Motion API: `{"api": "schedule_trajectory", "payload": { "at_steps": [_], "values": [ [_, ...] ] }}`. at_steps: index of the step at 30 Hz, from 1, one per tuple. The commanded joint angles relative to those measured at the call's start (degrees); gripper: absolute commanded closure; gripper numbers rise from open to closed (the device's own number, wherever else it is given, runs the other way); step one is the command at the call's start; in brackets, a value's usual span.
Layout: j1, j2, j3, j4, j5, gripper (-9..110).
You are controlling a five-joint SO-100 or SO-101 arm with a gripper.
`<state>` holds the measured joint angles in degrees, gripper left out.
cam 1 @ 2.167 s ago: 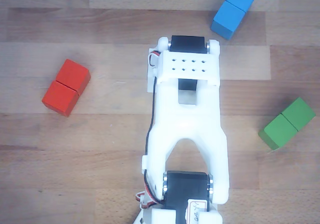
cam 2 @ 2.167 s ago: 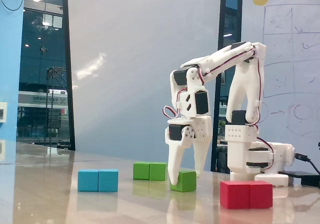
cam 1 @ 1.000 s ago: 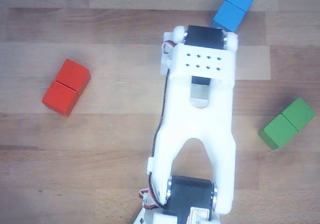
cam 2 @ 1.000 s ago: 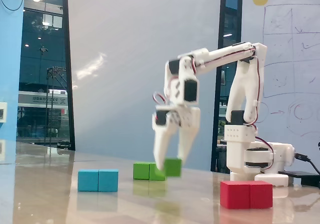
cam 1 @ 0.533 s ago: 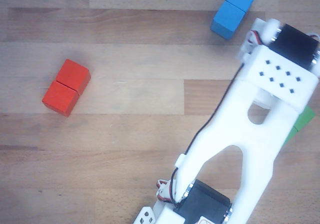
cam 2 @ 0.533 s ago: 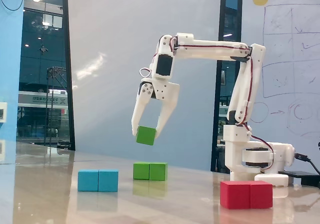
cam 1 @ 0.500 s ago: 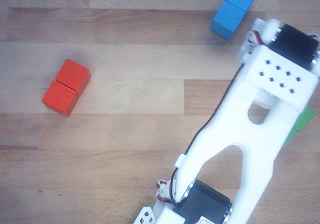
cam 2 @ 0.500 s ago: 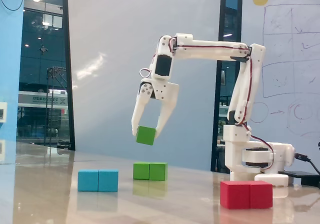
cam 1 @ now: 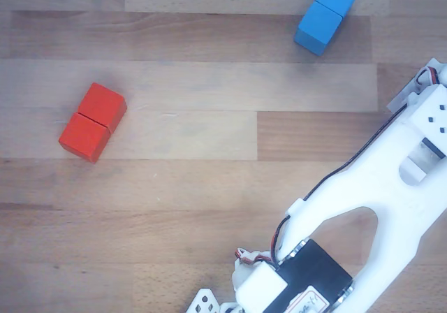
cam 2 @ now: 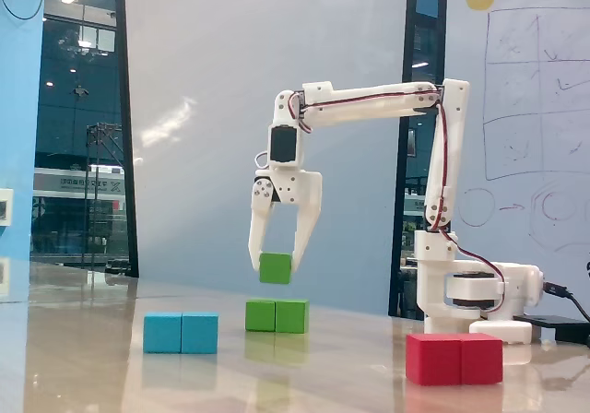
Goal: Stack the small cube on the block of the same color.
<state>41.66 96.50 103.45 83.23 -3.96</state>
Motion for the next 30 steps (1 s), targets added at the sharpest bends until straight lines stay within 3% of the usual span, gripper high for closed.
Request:
{"api": "schedule_trajectory", "payload": {
  "at_steps": [1, 17, 30],
  "values": [
    [0.7, -0.4, -5.9, 0.4, -0.4, 96],
    [0.7, -4.2, -6.0, 0.3, -0.4, 95],
    [0.7, -5.5, -6.0, 0.3, -0.4, 80]
  ]
}}
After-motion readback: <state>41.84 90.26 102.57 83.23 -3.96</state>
